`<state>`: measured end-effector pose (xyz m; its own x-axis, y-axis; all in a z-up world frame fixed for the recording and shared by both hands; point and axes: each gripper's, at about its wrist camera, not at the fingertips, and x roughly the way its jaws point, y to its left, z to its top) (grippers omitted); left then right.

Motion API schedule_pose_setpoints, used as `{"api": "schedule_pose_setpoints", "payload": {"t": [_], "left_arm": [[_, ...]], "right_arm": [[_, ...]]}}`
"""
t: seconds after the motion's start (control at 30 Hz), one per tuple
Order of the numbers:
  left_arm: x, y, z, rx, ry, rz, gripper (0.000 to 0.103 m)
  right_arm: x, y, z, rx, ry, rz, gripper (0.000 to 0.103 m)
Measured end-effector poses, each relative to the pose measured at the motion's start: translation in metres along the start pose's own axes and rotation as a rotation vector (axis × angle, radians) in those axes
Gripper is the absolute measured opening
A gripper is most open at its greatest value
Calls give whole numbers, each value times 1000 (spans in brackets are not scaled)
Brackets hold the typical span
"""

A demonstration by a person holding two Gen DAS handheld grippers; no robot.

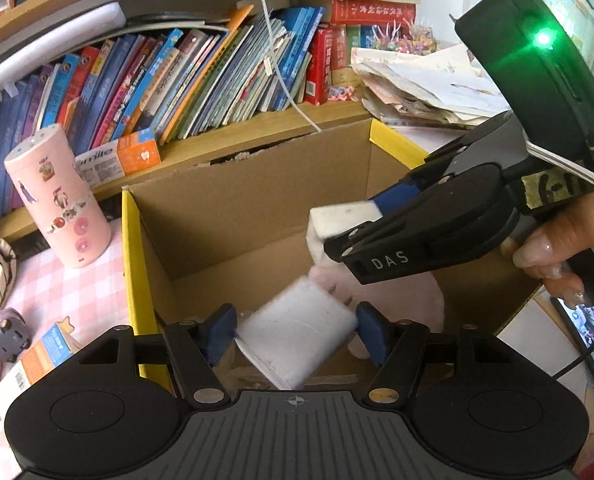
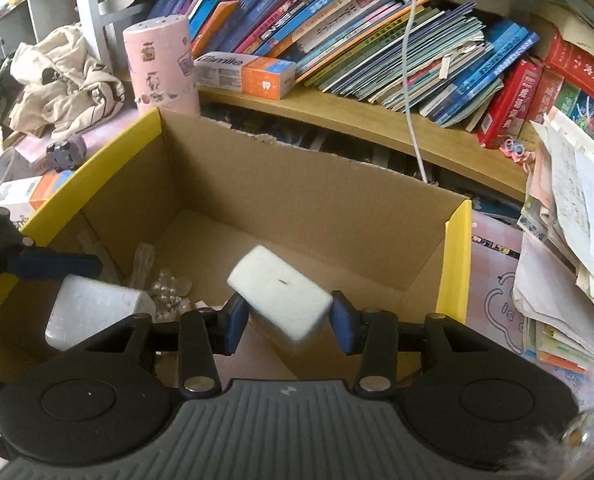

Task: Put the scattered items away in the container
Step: 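Open the left tool to drop the charger while the right tool releases the foam block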

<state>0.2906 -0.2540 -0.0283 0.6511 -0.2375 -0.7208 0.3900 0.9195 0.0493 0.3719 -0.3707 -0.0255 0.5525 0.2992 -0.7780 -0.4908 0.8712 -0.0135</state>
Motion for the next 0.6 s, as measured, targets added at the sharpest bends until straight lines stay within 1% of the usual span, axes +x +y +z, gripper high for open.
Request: {"api": "schedule_pose_setpoints", "payload": {"t": [0.03, 0.1, 0.13, 0.17, 0.2, 0.4, 0.6], "left_arm": [[-1, -1, 0, 7, -4, 4, 71], [-4, -3, 0, 19, -10, 15, 73], [-5, -3, 0, 21, -14, 21, 74], [-7, -3, 0, 20, -18, 25, 75], [-9, -3, 0, 19, -22, 29, 75], [-24, -3, -1, 3, -64, 50, 77], [-37, -7, -3, 0, -96, 56, 77]], "right_arm": [[-1, -1, 0, 7, -5, 3, 45], [-4, -1, 0, 17, -15, 6, 47], [-6, -1, 0, 18, -24, 3, 52], [-8, 0, 0, 19, -33, 0, 60], [-10, 1, 0, 20, -44, -2, 62], [-27, 4, 0, 32, -102, -4, 65], [-42, 12, -6, 28, -131, -13, 71]]}}
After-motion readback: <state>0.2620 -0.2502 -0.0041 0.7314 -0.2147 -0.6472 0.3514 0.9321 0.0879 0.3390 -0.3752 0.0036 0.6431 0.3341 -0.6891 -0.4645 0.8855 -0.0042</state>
